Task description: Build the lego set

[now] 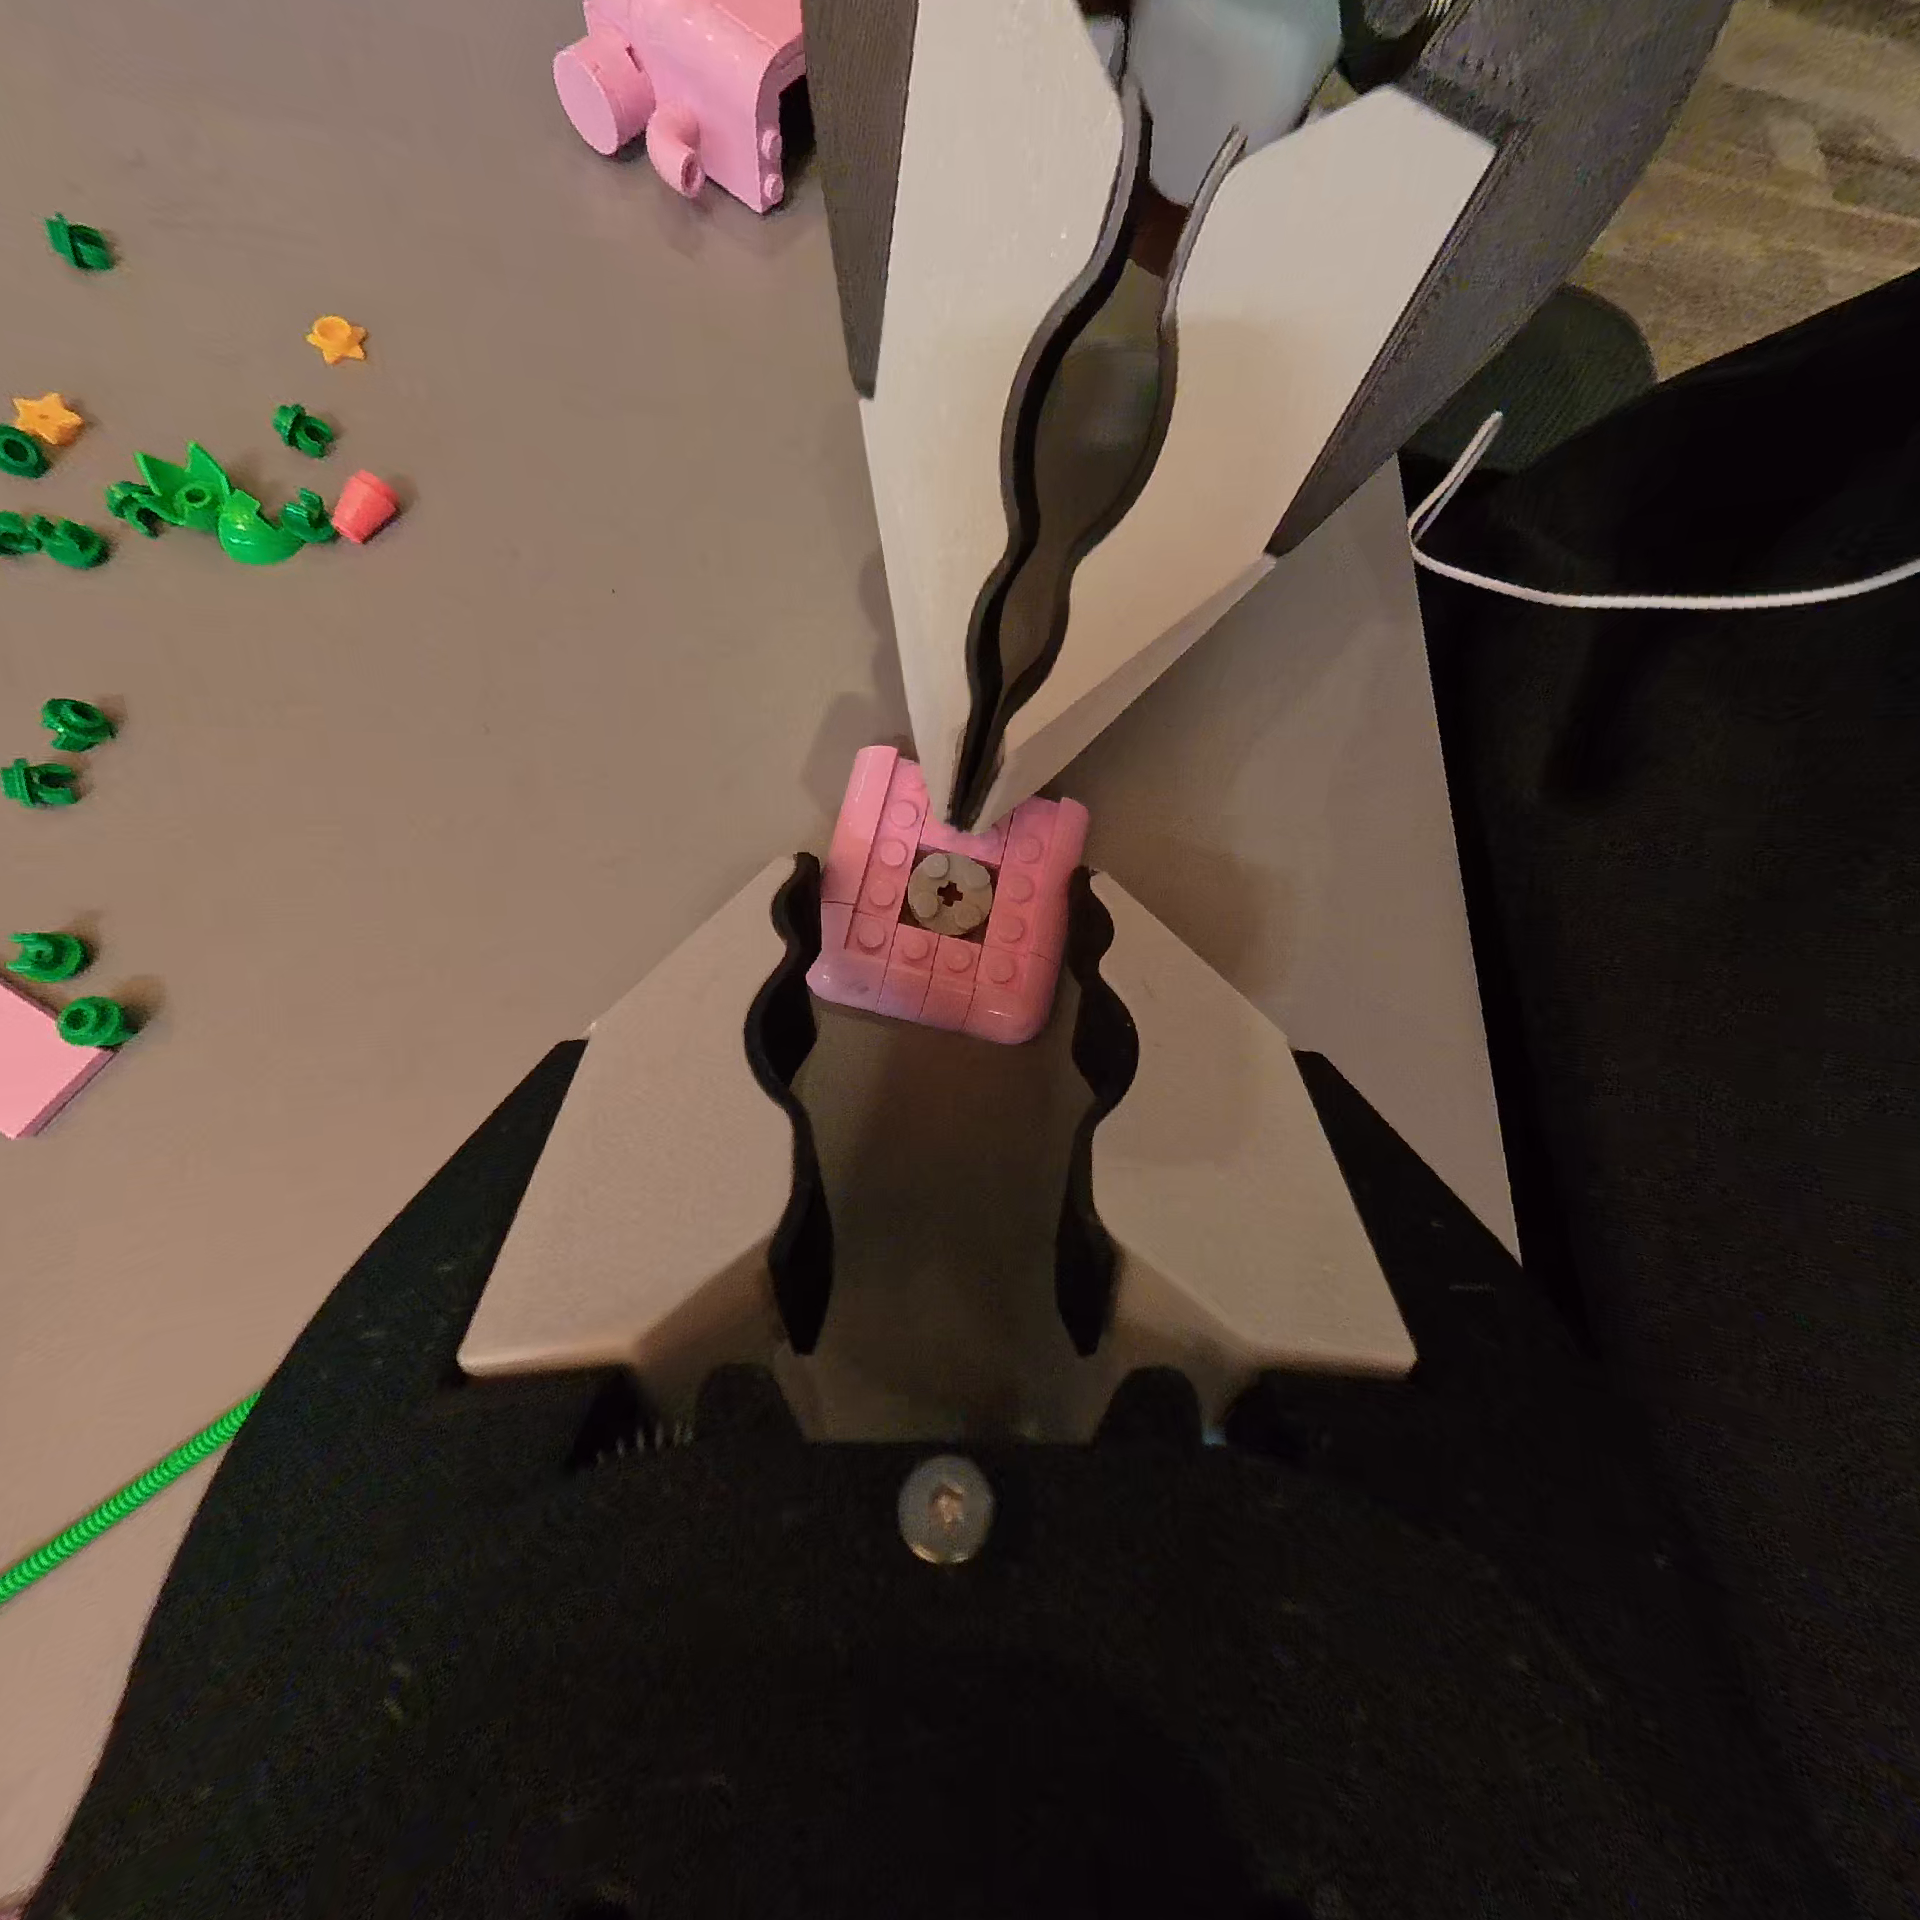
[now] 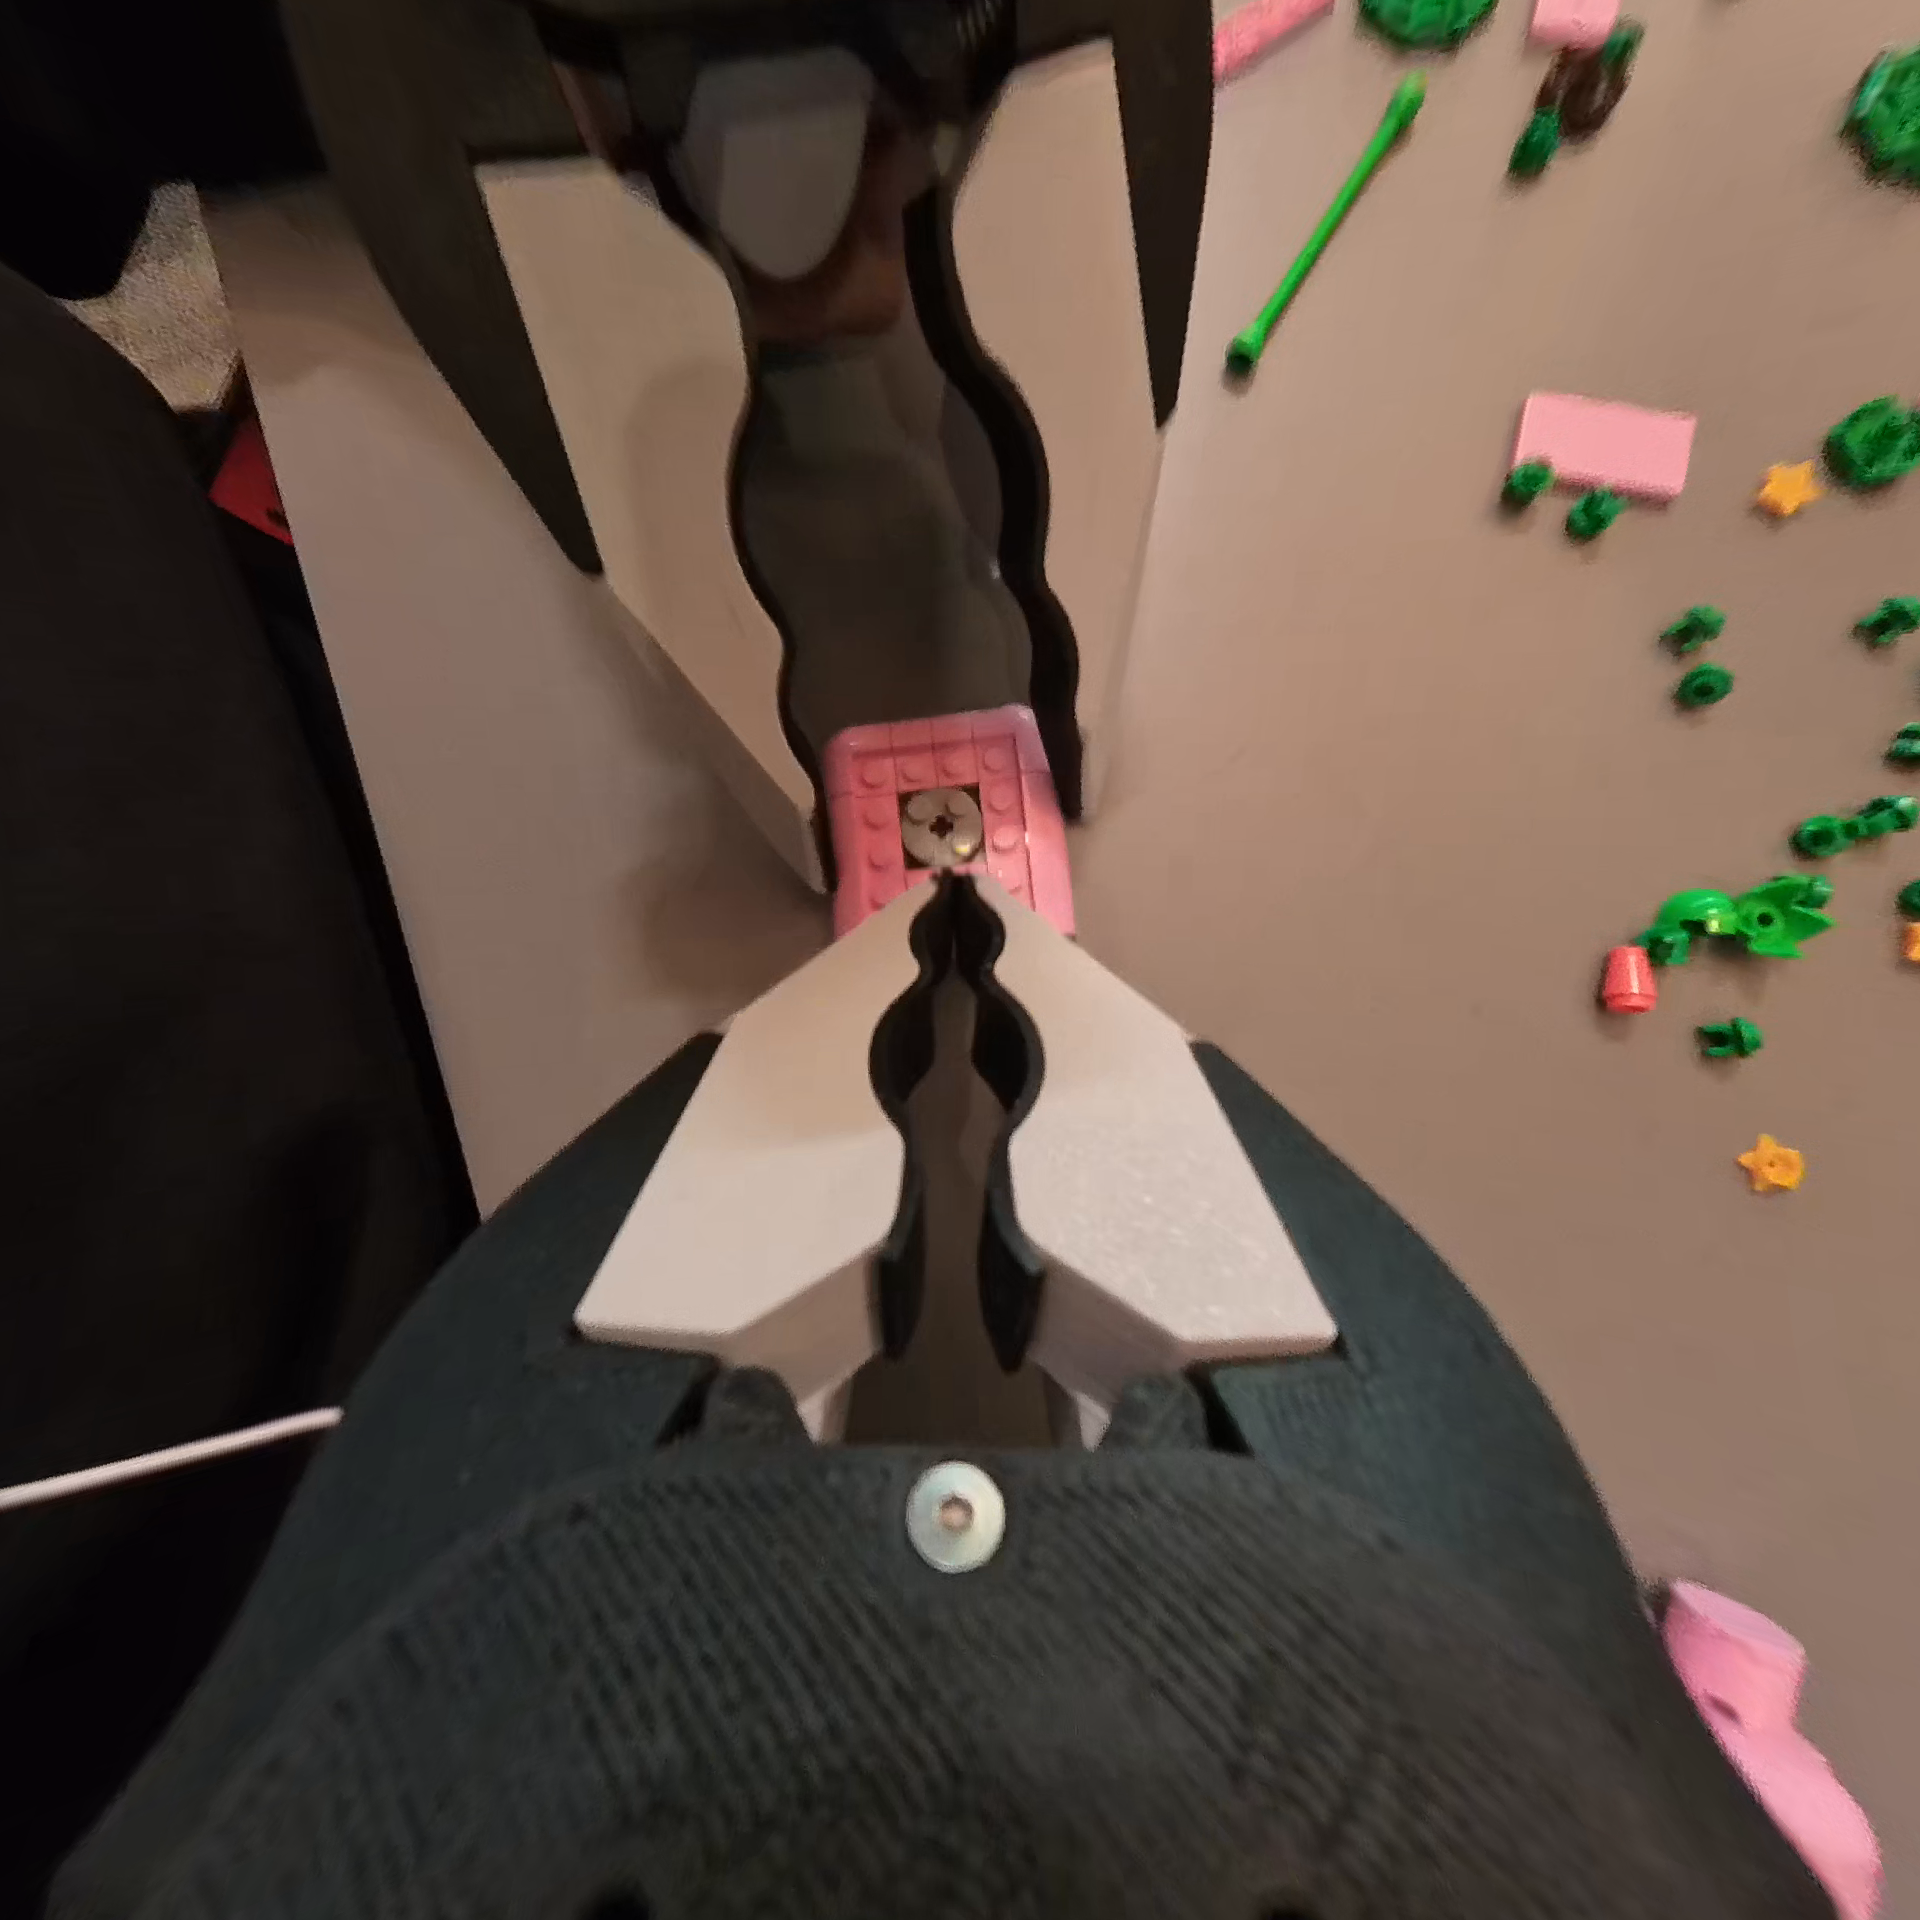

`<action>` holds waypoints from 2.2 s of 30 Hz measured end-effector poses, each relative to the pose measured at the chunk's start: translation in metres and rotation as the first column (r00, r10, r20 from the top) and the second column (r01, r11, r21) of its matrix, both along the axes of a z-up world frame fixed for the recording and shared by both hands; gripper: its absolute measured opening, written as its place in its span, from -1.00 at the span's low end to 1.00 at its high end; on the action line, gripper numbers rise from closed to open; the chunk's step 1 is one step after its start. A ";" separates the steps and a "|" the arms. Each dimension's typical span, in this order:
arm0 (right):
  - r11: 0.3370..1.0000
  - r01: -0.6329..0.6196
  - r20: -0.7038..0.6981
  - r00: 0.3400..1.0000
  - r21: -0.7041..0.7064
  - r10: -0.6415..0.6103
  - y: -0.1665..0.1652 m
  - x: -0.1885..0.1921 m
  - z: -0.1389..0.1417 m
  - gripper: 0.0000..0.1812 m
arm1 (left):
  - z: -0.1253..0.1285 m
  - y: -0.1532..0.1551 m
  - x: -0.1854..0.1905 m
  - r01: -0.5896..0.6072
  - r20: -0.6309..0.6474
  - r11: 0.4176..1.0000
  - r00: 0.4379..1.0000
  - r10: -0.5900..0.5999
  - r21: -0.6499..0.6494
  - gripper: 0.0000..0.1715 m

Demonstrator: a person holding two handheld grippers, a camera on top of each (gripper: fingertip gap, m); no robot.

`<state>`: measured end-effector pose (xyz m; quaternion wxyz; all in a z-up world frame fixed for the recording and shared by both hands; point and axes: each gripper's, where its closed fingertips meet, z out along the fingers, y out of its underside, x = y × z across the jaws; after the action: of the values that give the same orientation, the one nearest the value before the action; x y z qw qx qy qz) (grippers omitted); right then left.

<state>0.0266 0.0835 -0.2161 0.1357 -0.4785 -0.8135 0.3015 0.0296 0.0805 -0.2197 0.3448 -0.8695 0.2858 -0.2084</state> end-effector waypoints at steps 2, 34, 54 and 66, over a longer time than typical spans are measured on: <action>0.999 0.015 0.011 1.000 -0.040 -0.015 0.001 0.000 0.001 -1.00 | 0.000 0.000 0.000 0.000 0.001 1.000 1.000 0.000 0.000 -0.47; 0.979 0.126 -0.209 0.965 -0.158 -0.158 0.020 -0.062 0.012 -0.18 | 0.000 0.013 -0.087 -0.250 -0.074 0.966 0.964 0.254 0.061 -0.31; 0.987 0.027 -0.191 0.980 -0.160 -0.057 0.015 -0.036 0.035 -0.42 | 0.002 0.014 -0.104 -0.299 -0.077 0.951 0.949 0.305 0.081 -0.46; 0.939 0.292 -0.518 0.783 -0.182 -0.344 0.161 -0.131 0.113 -0.47 | 0.038 0.012 -0.105 -0.301 0.168 0.937 0.947 0.273 0.178 -0.49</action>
<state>-0.1049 0.2440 -0.1027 0.3870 -0.5091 -0.6343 0.4344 -0.0751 0.0929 -0.1817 0.4769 -0.8457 0.1502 -0.1864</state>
